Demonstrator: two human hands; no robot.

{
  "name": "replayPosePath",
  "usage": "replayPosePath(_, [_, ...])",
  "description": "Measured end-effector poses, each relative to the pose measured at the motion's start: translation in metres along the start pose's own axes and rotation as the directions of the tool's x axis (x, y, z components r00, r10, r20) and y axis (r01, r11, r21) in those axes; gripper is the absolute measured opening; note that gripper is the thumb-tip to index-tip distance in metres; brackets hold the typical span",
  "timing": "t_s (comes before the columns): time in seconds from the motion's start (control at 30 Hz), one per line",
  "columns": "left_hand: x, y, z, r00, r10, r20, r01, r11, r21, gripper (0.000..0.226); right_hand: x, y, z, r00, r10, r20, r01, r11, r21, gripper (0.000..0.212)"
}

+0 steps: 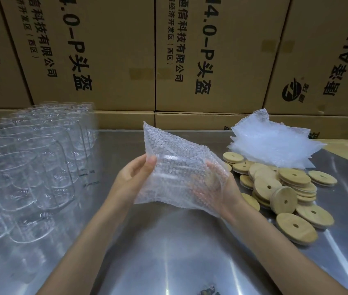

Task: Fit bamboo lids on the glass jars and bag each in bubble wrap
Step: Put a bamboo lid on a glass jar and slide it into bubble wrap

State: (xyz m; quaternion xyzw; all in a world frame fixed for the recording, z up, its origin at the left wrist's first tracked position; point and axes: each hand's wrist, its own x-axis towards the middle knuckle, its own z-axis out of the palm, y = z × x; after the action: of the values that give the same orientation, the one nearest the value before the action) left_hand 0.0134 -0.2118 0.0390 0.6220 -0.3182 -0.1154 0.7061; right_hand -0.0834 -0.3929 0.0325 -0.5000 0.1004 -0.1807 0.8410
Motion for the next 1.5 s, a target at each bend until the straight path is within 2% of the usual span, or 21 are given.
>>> replayPosePath(0.1, [-0.002,-0.002,0.003,0.994,-0.028,0.103,0.041,0.991,-0.128,0.065,-0.004,-0.004,0.002,0.999,0.022,0.028,-0.019,0.995,-0.096,0.070])
replayPosePath(0.17, [-0.002,-0.003,0.005,0.993,-0.066,0.097,0.078,0.988,-0.132,0.075,-0.005,-0.006,0.004,0.998,0.032,0.051,-0.023,0.986,-0.167,0.072])
replayPosePath(0.27, [0.000,-0.006,0.007,0.991,-0.134,0.000,0.132,0.976,-0.174,0.077,-0.008,-0.017,0.008,0.999,-0.004,0.054,0.017,0.966,-0.258,0.049])
replayPosePath(0.33, [0.002,-0.008,0.008,0.982,-0.183,-0.045,0.163,0.942,-0.293,0.074,-0.011,-0.022,0.010,0.995,-0.097,0.022,0.099,0.946,-0.310,0.042])
replayPosePath(0.37, [0.002,-0.009,0.009,0.979,-0.200,-0.038,0.171,0.910,-0.377,0.068,-0.012,-0.023,0.009,0.977,-0.201,-0.068,0.160,0.908,-0.388,0.041])
replayPosePath(0.4, [0.003,-0.008,0.009,0.977,-0.211,-0.022,0.177,0.868,-0.464,0.060,-0.012,-0.023,0.008,0.924,-0.342,-0.172,0.233,0.858,-0.458,0.039])
replayPosePath(0.47, [0.002,-0.007,0.012,0.976,-0.217,0.008,0.175,0.764,-0.621,0.044,-0.013,-0.021,0.005,0.815,-0.506,-0.284,0.344,0.815,-0.466,0.053])
replayPosePath(0.5, [0.001,-0.007,0.013,0.976,-0.217,0.008,0.167,0.721,-0.673,0.041,-0.012,-0.018,0.005,0.825,-0.488,-0.286,0.350,0.837,-0.420,0.069])
replayPosePath(0.57, [0.000,-0.007,0.018,0.979,-0.203,-0.017,0.131,0.691,-0.710,0.040,-0.009,-0.009,0.010,0.932,-0.292,-0.213,0.220,0.926,-0.306,0.097])
replayPosePath(0.6, [-0.001,-0.007,0.021,0.981,-0.188,-0.036,0.109,0.703,-0.703,0.041,-0.010,0.000,0.016,0.978,-0.164,-0.126,0.123,0.951,-0.283,0.103])
replayPosePath(0.67, [-0.004,-0.008,0.028,0.981,-0.176,-0.077,0.081,0.745,-0.662,0.047,-0.015,0.021,0.027,0.996,0.038,0.075,-0.014,0.955,-0.297,0.098])
replayPosePath(0.73, [-0.009,-0.006,0.036,0.972,-0.201,-0.123,0.082,0.776,-0.625,0.063,-0.021,0.039,0.037,0.960,0.087,0.267,-0.013,0.964,-0.267,0.088])
replayPosePath(0.8, [-0.014,-0.008,0.044,0.965,-0.201,-0.166,0.077,0.829,-0.555,0.071,-0.026,0.042,0.044,0.936,0.039,0.349,0.011,0.990,-0.142,0.082])
replayPosePath(0.93, [-0.022,-0.011,0.061,0.980,-0.118,-0.159,0.036,0.895,-0.444,0.068,-0.023,0.024,0.040,0.966,-0.049,0.256,0.010,0.988,0.154,0.065])
replayPosePath(1.03, [-0.023,-0.013,0.066,0.991,-0.077,-0.107,0.019,0.888,-0.460,0.062,-0.019,0.003,0.028,0.974,-0.123,0.189,0.077,0.969,0.235,0.050])
replayPosePath(1.13, [-0.023,-0.016,0.063,0.999,-0.050,-0.019,0.036,0.899,-0.436,0.072,-0.016,-0.012,0.020,0.972,-0.212,0.097,0.182,0.949,0.256,0.043])
replayPosePath(1.2, [-0.022,-0.017,0.058,0.995,-0.070,0.068,0.091,0.917,-0.388,0.074,-0.015,-0.016,0.015,0.970,-0.242,0.034,0.228,0.944,0.239,0.043])
replayPosePath(1.27, [-0.022,-0.017,0.053,0.982,-0.093,0.166,0.133,0.959,-0.250,0.071,-0.015,-0.018,0.012,0.962,-0.271,0.018,0.262,0.945,0.195,0.039])
replayPosePath(1.37, [-0.021,-0.016,0.048,0.961,-0.073,0.268,0.100,0.991,-0.088,0.055,-0.016,-0.024,0.012,0.929,-0.369,-0.015,0.369,0.929,0.016,0.034])
replayPosePath(1.43, [-0.022,-0.013,0.046,0.947,-0.060,0.316,0.077,0.996,-0.043,0.058,-0.016,-0.027,0.013,0.888,-0.459,0.002,0.456,0.882,-0.117,0.046])
replayPosePath(1.5, [-0.021,-0.008,0.045,0.948,-0.046,0.314,0.051,0.999,-0.009,0.065,-0.017,-0.028,0.014,0.850,-0.521,0.078,0.523,0.815,-0.249,0.044])
